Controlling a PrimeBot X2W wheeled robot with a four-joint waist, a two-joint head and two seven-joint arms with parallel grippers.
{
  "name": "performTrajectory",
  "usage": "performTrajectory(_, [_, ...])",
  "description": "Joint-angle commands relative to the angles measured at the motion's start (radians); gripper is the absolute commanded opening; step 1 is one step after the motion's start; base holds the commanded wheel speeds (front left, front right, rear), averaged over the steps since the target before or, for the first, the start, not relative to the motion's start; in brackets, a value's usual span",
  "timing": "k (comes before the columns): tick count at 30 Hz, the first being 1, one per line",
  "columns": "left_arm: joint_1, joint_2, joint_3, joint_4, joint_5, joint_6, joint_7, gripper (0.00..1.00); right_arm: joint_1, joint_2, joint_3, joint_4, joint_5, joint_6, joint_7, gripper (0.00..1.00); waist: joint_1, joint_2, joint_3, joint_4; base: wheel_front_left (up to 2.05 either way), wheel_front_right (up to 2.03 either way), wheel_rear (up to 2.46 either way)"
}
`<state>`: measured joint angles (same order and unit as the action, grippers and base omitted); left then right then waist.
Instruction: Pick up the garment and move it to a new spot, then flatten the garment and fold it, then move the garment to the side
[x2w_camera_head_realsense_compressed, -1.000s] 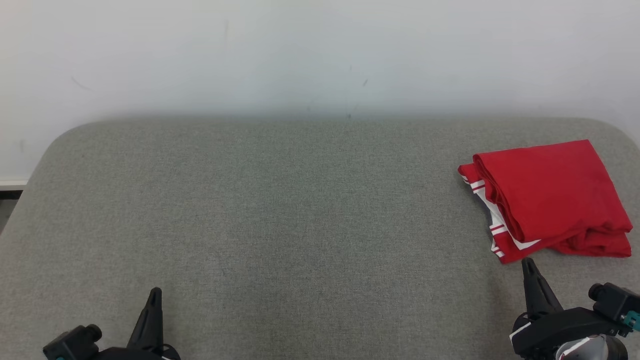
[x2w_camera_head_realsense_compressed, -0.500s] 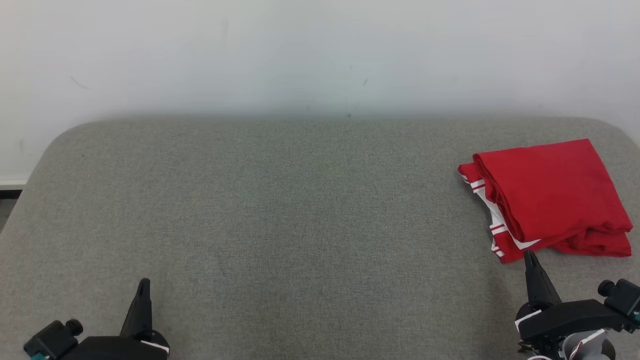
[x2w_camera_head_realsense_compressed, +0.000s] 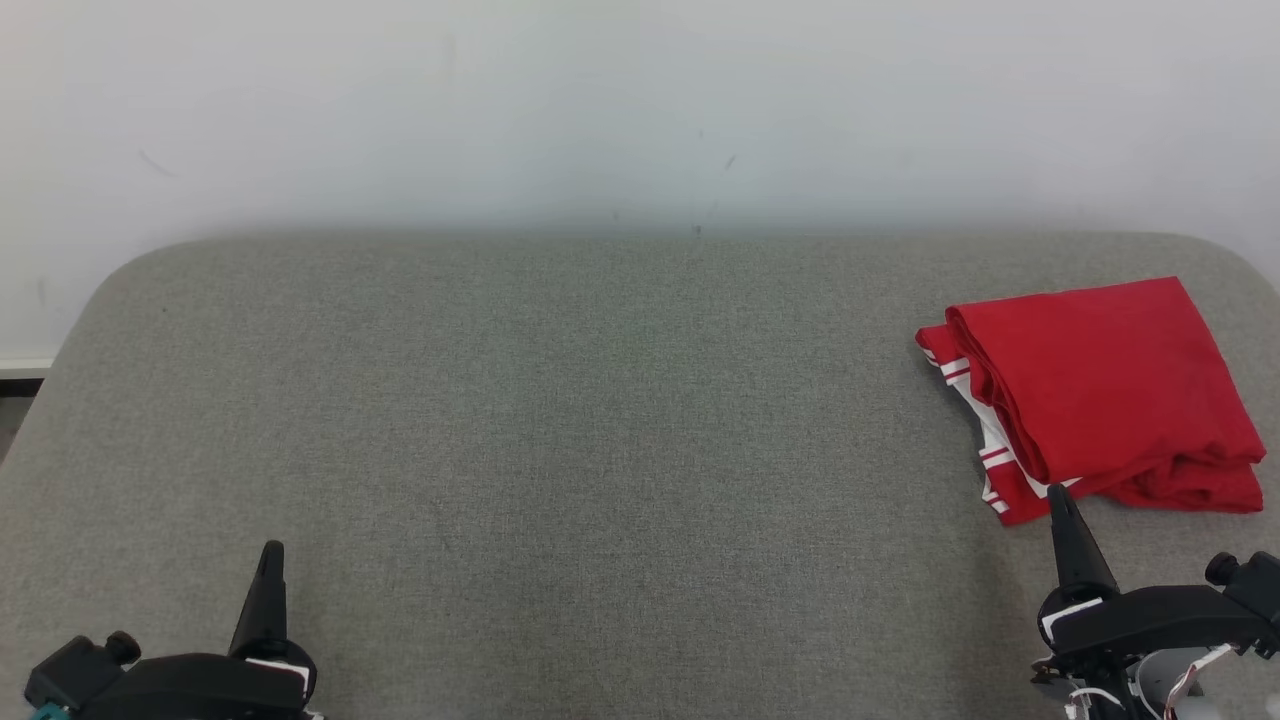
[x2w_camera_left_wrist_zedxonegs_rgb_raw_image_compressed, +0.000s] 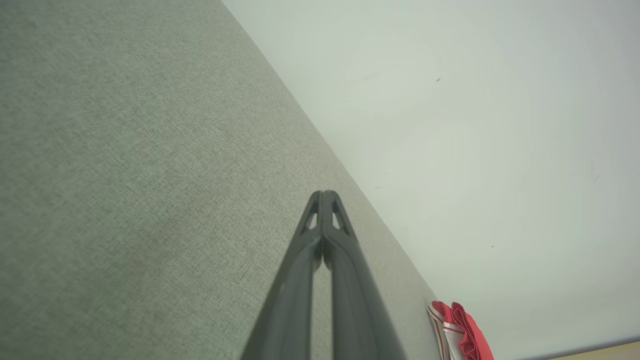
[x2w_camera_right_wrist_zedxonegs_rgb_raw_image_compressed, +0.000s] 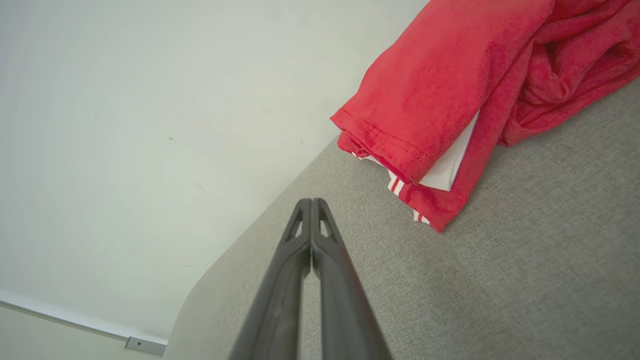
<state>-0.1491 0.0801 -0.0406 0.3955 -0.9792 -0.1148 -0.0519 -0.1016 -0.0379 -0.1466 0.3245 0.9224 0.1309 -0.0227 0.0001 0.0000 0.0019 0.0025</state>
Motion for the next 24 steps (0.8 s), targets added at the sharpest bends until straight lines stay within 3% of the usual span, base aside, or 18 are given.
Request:
performTrajectory(1, [-0.031,0.003,0.013,-0.008,-0.038,-0.006,0.01,0.0,-0.027,-0.011,0.0,-0.011,0.037,0.0,0.005,0.0,-0.0001,0.0,0.0,0.0,0.0,0.0,0.0])
performTrajectory(24, [-0.064,-0.008,0.065,-0.003,-0.245,-0.01,0.078,0.0,-0.052,-0.013,0.005,-0.006,0.266,0.0,0.041,0.0,-0.0001,0.0,0.003,-0.001,0.0,0.0,0.0])
